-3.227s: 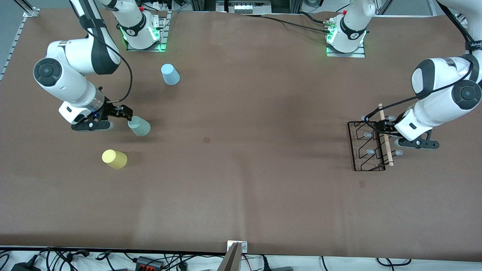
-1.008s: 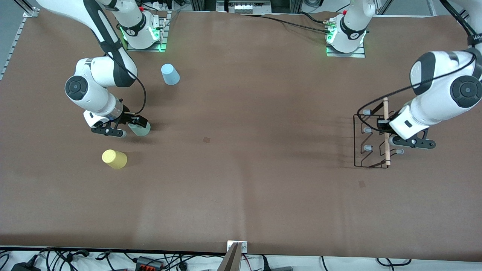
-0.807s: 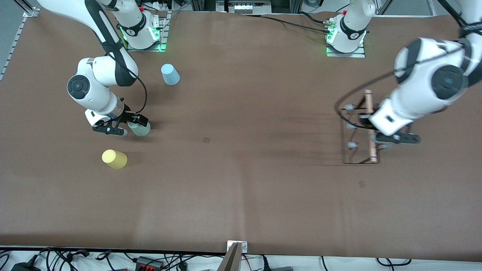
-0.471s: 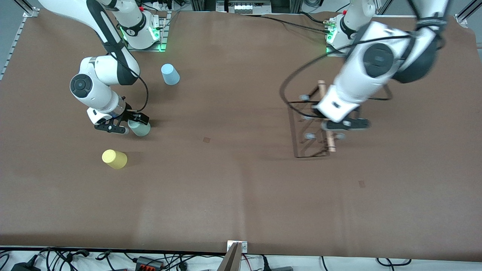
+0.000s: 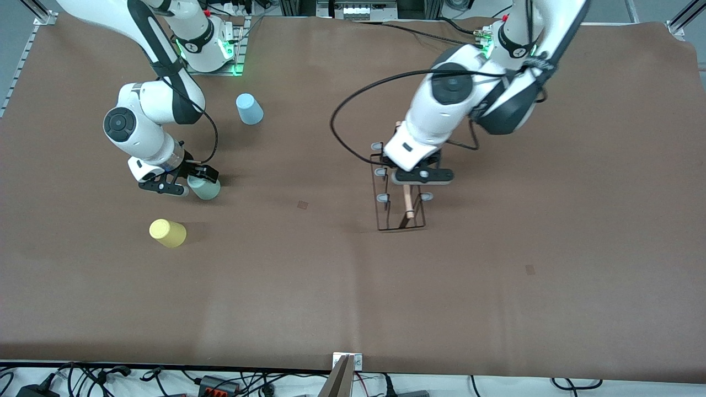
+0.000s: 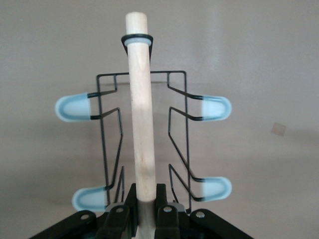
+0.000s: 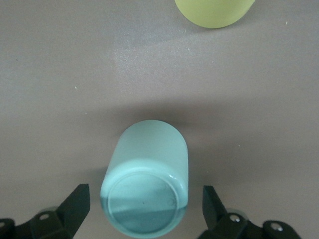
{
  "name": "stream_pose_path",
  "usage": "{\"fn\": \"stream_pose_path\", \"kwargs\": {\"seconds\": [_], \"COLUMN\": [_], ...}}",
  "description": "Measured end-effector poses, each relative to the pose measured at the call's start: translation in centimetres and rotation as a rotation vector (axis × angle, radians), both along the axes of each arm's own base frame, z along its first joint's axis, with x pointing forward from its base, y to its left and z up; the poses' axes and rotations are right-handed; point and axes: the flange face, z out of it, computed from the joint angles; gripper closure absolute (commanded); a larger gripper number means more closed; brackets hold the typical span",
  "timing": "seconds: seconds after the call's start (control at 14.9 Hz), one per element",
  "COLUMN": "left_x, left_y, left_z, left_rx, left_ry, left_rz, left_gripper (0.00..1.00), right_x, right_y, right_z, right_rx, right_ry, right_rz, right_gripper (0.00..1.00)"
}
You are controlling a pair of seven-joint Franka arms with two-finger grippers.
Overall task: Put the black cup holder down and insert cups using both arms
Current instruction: 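Slide the wire rack toward the table middle with the left gripper, then lift the teal cup with the right gripper while the left gripper withdraws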
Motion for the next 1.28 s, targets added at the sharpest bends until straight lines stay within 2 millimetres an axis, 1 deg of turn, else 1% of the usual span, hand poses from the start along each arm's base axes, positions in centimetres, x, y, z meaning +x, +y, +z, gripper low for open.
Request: {"fn": "stream_pose_path", "kwargs": {"seconds": [0.27,0.4,0.47,0.54,0.74,0.81,0.87,0.94,1.01,1.14,1.28], "left_x": [-1.9,-2.2,-2.1,-1.9,-1.8,-2.0,-2.2,-2.3,-2.3,-2.2,-2.2], "left_y": [-4.6,-6.1,-6.2,-6.2,-6.4,-6.6,-6.8,-7.0,-7.1,-7.2,-7.4], "left_z": [-3.0,-3.8,-4.1,-4.4,-4.9,-5.1,-5.3,-5.3,-5.3,-5.0,-4.8], "left_rx": [0.037,0.042,0.047,0.051,0.053,0.054,0.055,0.055,0.055,0.050,0.047], "left_ry": [-0.015,-0.019,-0.023,-0.027,-0.022,-0.019,-0.017,-0.016,-0.017,-0.021,-0.025], "left_rz": [0.020,0.033,0.034,0.035,0.033,0.029,0.025,0.021,0.019,0.020,0.019], "left_gripper": [0.99,0.99,0.98,0.98,0.96,0.87,0.66,0.20,0.00,0.00,0.00], "right_x": [0.1,0.1,0.1,0.1,0.2,0.2,0.3,0.3,0.3,0.4,0.6], "right_y": [0.0,0.0,0.0,0.0,0.0,0.0,0.0,-0.1,-0.1,-0.1,0.0], "right_z": [0.1,0.1,0.1,0.1,0.1,0.2,0.3,0.4,0.4,0.5,1.3], "right_rx": [0.001,0.001,0.001,0.001,0.001,0.001,0.002,0.002,0.002,0.002,0.004], "right_ry": [-0.010,-0.011,-0.012,-0.014,-0.020,-0.022,-0.025,-0.027,-0.027,-0.033,-0.046], "right_rz": [-0.001,-0.001,-0.001,-0.001,-0.001,-0.001,-0.002,-0.002,-0.002,-0.002,-0.002], "right_gripper": [0.00,0.00,0.05,0.13,0.49,0.59,0.68,0.75,0.80,0.80,0.80]}}
